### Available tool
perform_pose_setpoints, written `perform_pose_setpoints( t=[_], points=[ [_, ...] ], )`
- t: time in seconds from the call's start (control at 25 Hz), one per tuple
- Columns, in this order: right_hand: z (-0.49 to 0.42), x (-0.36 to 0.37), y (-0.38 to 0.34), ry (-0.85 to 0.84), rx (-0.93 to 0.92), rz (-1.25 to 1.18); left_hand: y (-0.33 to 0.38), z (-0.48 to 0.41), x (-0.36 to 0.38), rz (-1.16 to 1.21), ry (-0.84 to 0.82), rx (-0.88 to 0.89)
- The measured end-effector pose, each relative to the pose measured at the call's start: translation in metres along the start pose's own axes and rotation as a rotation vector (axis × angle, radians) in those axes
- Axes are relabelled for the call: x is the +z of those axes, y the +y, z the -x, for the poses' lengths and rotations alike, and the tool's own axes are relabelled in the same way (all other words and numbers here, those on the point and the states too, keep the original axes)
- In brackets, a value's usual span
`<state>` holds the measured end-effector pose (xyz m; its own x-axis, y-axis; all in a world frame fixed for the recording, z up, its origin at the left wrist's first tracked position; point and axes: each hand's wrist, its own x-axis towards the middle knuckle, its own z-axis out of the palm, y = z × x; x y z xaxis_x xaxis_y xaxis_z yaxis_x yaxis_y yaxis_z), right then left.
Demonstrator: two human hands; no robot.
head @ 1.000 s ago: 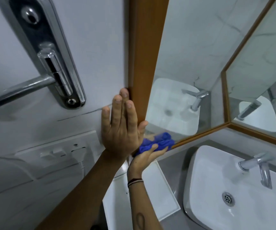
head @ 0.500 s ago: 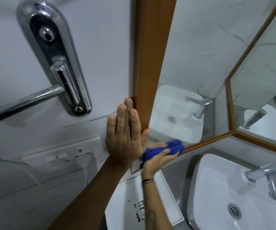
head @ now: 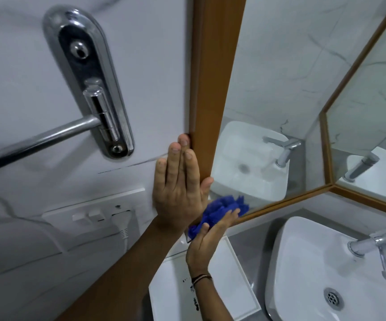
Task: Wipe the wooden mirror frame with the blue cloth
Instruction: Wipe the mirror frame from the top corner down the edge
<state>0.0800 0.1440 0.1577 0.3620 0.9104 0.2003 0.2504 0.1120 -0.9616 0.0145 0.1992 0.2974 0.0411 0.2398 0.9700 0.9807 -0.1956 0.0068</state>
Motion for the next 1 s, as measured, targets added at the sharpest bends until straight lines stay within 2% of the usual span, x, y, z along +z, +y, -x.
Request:
perform_pose_setpoints(
  t=[0.12,0.24,0.36,0.48,0.72,0.92,1.0],
  points=[
    [-0.027,-0.014,-0.001,-0.021,-0.518,0.218,-0.005,-0.002,-0.003,-0.032,-0.038,0.012],
    [-0.076,-0.029,-0.062,0.046,-0.8,0.215,-0.002,-0.004,-0.006,0.023,-0.034,0.005],
    [-0.132,-0.046,-0.151,0.172,-1.002,0.244,0.0,-0.006,-0.015,0.022,-0.062,-0.002],
    [-0.15,-0.051,-0.191,0.236,-1.06,0.253,0.002,-0.012,-0.021,0.041,-0.076,-0.002],
    [-0.084,-0.06,-0.098,0.066,-0.968,0.499,0.001,-0.01,-0.025,0.098,-0.095,0.002],
    [-0.155,-0.066,-0.226,0.208,-1.049,0.299,0.005,-0.018,-0.028,0.1,-0.094,0.003],
    [-0.162,-0.066,-0.248,0.263,-1.073,0.298,0.003,-0.017,-0.031,0.082,-0.104,0.018]
  ],
)
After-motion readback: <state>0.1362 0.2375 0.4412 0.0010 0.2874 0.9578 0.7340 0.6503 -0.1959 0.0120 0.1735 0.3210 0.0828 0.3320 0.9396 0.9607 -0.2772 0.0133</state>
